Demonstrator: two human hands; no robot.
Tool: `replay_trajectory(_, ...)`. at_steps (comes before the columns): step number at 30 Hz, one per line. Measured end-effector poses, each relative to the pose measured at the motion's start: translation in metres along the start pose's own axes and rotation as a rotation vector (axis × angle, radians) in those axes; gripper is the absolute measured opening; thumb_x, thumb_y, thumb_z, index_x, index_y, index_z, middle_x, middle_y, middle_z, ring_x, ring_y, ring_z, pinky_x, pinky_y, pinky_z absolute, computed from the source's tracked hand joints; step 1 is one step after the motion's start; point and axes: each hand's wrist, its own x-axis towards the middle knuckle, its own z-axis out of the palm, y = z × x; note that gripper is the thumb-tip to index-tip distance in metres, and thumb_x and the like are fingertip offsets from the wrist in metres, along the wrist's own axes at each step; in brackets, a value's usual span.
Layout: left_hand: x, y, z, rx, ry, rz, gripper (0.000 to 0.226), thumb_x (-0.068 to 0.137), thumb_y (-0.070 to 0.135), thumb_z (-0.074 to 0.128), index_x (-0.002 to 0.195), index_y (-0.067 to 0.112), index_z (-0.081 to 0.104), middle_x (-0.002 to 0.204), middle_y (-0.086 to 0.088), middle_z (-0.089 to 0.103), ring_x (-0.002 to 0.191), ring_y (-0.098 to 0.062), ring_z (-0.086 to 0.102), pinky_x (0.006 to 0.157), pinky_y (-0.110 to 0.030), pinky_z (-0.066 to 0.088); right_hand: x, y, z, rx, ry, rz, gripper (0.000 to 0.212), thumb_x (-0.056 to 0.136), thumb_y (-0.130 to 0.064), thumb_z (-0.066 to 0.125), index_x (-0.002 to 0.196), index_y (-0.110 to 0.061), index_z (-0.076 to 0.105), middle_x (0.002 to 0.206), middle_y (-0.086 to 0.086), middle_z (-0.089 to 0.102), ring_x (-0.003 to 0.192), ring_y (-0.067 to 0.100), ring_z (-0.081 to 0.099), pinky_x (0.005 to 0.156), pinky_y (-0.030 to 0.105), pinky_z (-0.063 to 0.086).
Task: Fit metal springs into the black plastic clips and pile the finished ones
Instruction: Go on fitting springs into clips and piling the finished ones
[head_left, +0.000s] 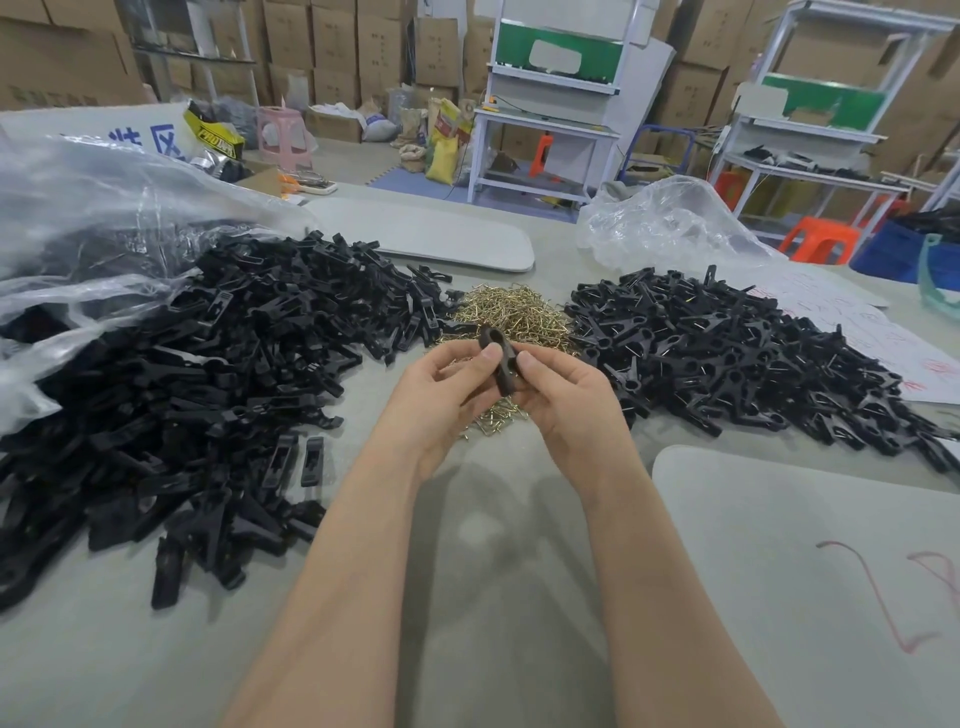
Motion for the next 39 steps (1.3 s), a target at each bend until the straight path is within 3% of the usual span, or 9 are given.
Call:
replay_trajectory(4,0.001,0.000,-0.002,0.051,-0.049,-0.018,0.014,0.085,0.019,0.065,0.096,0.011,0.064,0.085,-0.005,0.063,0.071,-0.010,0.061,0.065,-0.017,0.052,-0.001,-0.001,0.003,0.093,-0.050,0.068,0.015,0.093,0.002,0.050,0.094,0.000,0.065,0.068,0.006,0.062,0.054,0.007,0.052,0.052,0.014,0.044)
replay_trajectory(7,0.003,0.000,-0.003,0.038,0.002,0.017,0.005,0.088,0.013,0.062,0.089,0.009,0.064,0.084,-0.007,0.063,0.069,-0.009,0.061,0.068,-0.015,0.052,0.001,0.004,0.005,0.087,0.039,0.088,0.005,0.091,-0.002,0.058,0.096,-0.003,0.058,0.075,0.009,0.064,0.056,0.008,0.058,0.055,0.015,0.050)
replay_trajectory(10,0.007,0.006,-0.009,-0.281,0.198,-0.004,0.006,0.087,0.009,0.063,0.089,0.003,0.064,0.081,-0.007,0.069,0.072,-0.008,0.067,0.071,-0.016,0.056,0.004,0.017,-0.001,-0.560,0.169,-0.084,0.020,0.088,-0.022,0.067,0.101,-0.011,0.057,0.090,0.004,0.066,0.076,0.011,0.064,0.073,0.017,0.051)
replay_trajectory(12,0.009,0.009,-0.016,-0.529,0.273,-0.041,0.019,0.087,0.009,0.064,0.100,-0.005,0.063,0.092,-0.012,0.069,0.083,-0.014,0.068,0.070,-0.018,0.057,0.004,0.028,0.000,-1.057,0.085,-0.089,0.025,0.086,-0.030,0.067,0.106,-0.016,0.061,0.103,0.000,0.060,0.092,0.012,0.058,0.083,0.019,0.044)
replay_trajectory(16,0.005,0.012,-0.018,-0.714,0.290,-0.143,0.014,0.087,0.009,0.063,0.090,-0.005,0.063,0.095,-0.016,0.063,0.086,-0.019,0.064,0.066,-0.017,0.057,0.007,0.045,0.008,-1.292,0.022,-0.032,0.019,0.089,-0.028,0.062,0.104,-0.016,0.062,0.109,0.007,0.054,0.102,0.025,0.052,0.092,0.035,0.042)
replay_trajectory(23,0.004,0.010,-0.015,-0.806,0.269,-0.247,0.016,0.090,0.013,0.061,0.081,0.001,0.057,0.090,-0.013,0.057,0.085,-0.016,0.058,0.080,-0.026,0.056,0.007,0.040,0.000,-0.994,0.144,-0.210,0.010,0.088,-0.017,0.063,0.090,-0.010,0.070,0.086,0.003,0.066,0.082,0.017,0.057,0.078,0.027,0.043)
replay_trajectory(28,0.005,0.008,-0.017,-0.805,0.256,-0.282,0.011,0.088,0.010,0.062,0.093,0.000,0.060,0.092,-0.012,0.056,0.082,-0.012,0.054,0.057,-0.017,0.053,0.008,0.033,-0.003,-0.893,0.233,-0.317,0.013,0.090,-0.017,0.062,0.091,-0.009,0.073,0.076,-0.004,0.065,0.077,0.013,0.060,0.070,0.018,0.041)
replay_trajectory(33,0.002,0.010,-0.009,-0.771,0.137,-0.304,0.005,0.082,-0.001,0.064,0.084,-0.001,0.059,0.084,-0.015,0.058,0.082,-0.018,0.060,0.060,-0.021,0.058,0.010,0.024,-0.005,-0.532,0.229,-0.195,0.018,0.094,-0.004,0.053,0.103,-0.006,0.068,0.076,0.000,0.068,0.066,0.007,0.064,0.067,0.020,0.054)
replay_trajectory(39,0.002,0.004,0.000,-0.566,0.108,-0.321,0.007,0.087,0.002,0.058,0.081,0.001,0.056,0.085,-0.013,0.058,0.080,-0.019,0.061,0.068,-0.026,0.059,0.006,0.004,-0.009,-0.218,0.219,-0.116,0.014,0.091,-0.001,0.058,0.085,-0.012,0.065,0.067,0.000,0.068,0.057,0.004,0.064,0.057,0.015,0.051)
